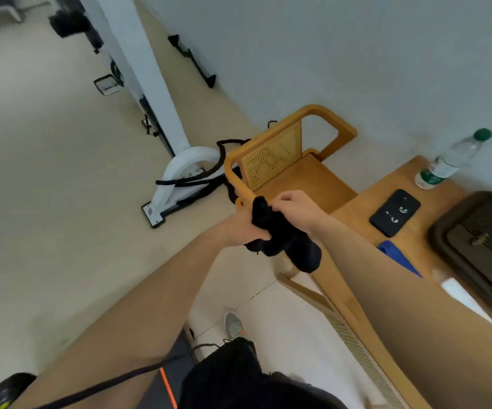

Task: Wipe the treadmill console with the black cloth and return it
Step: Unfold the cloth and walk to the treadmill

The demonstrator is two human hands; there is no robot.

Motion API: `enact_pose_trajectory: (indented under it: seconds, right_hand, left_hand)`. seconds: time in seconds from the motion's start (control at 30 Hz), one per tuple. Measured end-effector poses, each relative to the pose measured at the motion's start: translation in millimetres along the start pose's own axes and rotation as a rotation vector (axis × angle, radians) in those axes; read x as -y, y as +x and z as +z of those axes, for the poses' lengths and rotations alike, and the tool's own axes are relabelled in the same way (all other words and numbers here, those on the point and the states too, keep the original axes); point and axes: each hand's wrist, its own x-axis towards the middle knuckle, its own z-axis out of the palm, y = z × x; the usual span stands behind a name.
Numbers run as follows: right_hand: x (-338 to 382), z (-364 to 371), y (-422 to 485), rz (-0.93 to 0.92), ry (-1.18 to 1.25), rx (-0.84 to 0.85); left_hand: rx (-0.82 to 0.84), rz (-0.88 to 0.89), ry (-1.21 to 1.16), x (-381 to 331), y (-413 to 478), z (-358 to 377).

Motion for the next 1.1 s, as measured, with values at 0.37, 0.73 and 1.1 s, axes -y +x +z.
enact_pose_trajectory:
  seconds: [0.37,0.73,1.1]
  right_hand:
    - [177.9,196.3,155.9,-0.331,-0.506,0.307]
    - [325.9,383.5,313.5,-0.385,-0.662,0.655]
    - [481.0,616.0,349.6,-0.515,-0.860,1.026]
  left_hand:
    - [-0.401,-0.216,-0.325,147.5,-54.4,-220.0]
    - [-0.667,-0.436,-0.458,288.0,-71.1,-409.9]
    - [-0.953,-0.652,-0.901,400.6,-177.5,-533.9]
